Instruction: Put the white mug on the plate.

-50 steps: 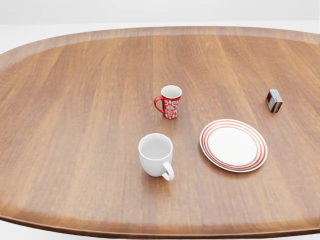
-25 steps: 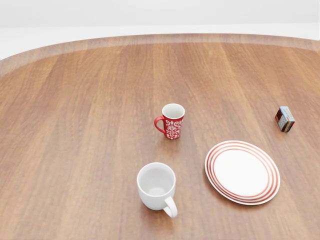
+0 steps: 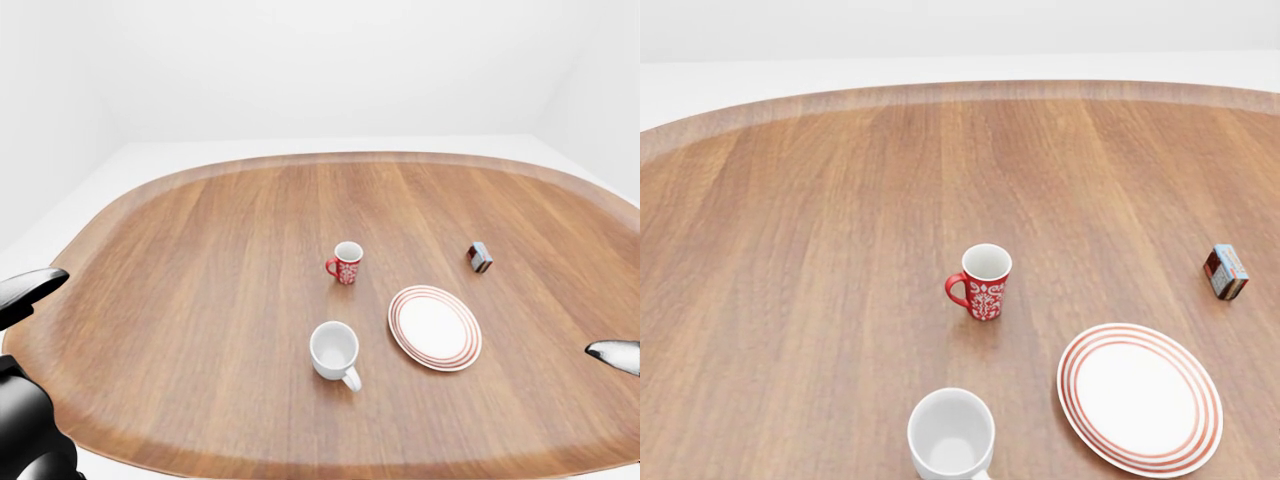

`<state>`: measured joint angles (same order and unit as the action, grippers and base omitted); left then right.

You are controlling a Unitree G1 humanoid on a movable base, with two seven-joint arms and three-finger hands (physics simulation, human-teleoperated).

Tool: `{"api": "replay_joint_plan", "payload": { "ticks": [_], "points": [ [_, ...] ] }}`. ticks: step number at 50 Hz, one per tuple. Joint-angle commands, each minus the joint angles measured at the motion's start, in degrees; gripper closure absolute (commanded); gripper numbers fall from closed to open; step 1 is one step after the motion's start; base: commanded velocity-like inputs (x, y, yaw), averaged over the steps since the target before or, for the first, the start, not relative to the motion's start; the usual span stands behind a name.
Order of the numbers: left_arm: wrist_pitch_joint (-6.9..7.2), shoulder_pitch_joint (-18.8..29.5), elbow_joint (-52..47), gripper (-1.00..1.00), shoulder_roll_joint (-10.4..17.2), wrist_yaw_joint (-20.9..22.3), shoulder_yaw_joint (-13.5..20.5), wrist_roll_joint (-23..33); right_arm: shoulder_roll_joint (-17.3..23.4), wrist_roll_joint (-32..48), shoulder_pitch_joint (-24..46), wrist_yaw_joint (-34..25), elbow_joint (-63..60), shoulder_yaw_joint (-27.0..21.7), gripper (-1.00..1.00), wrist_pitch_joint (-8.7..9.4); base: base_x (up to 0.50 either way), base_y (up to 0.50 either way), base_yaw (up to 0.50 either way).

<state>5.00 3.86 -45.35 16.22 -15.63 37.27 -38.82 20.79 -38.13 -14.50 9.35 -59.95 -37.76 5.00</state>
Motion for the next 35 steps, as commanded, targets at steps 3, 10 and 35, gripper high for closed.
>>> {"api": "replay_joint_plan", "payload": {
  "ticks": [3, 10, 35],
  "points": [
    [0.00, 0.0, 0.1, -1.00, 0.0, 0.0, 0.0, 0.1, -1.0, 2.1, 0.9, -0.3, 0.0, 1.1, -1.00, 0.00, 0.00, 0.00, 0.00],
    [0.00, -0.1, -0.4, -1.00, 0.0, -0.2, 0.1, -0.3, 0.6, 9.8, 5.4, -1.7, -0.1, 7.8, -1.00, 0.00, 0.00, 0.00, 0.00],
    [0.00, 0.6, -0.8, -1.00, 0.0, -0.5, -0.9, 0.4, -7.5, 91.5, 54.9, -49.3, 57.3, 41.9, -1.00, 0.00, 0.00, 0.00, 0.00]
  ]
}}
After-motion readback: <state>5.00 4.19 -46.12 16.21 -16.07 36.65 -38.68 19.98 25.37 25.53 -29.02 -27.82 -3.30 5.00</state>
